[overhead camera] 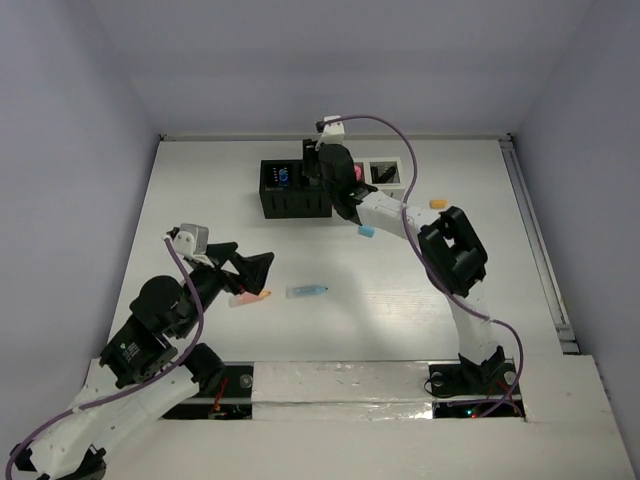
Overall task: Sort the stationery into containers
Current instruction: Place the pen in the storage box, then pick up the pen from the center of the board.
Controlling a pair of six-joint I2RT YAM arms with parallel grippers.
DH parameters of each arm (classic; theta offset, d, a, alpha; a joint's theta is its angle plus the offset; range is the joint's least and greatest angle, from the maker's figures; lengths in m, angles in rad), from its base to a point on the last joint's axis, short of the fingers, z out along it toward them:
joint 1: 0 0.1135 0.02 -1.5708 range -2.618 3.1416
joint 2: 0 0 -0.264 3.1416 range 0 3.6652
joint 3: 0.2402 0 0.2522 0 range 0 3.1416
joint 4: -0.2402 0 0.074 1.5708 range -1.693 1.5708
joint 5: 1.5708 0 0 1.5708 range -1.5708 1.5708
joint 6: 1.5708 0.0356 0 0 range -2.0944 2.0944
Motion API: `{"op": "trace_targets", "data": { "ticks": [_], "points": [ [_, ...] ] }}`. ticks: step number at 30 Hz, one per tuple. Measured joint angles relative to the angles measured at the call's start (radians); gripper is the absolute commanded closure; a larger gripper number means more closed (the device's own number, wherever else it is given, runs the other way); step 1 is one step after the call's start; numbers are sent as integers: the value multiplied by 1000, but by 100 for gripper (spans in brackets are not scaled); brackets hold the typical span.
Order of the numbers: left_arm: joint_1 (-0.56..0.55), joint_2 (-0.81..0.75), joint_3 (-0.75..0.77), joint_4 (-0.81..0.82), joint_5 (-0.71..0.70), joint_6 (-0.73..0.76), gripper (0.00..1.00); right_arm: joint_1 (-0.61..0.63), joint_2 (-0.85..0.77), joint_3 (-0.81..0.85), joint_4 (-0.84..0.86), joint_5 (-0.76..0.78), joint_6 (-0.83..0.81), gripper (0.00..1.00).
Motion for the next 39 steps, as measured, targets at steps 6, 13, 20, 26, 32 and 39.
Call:
{"op": "trace_targets", "data": {
  "ticks": [6,13,20,26,32,39],
  "points": [
    [47,6,-2,0,22,4,3,0,-77,-64,-62,-65,11,21],
    [86,47,-2,7,61,6,5,0,-469,-341,-126,-249,87,89],
    [96,92,-2,20,100,8,5,27,-708,-645,-223,-533,235,88],
    [105,100,-2,23,101,8,5,221,-683,-881,-338,-692,342,27],
    [118,102,-2,23,101,8,5,275,-581,-955,-319,-737,450,10],
    [120,102,-2,23,101,7,5,265,-487,-877,-258,-693,483,7]
  ]
}}
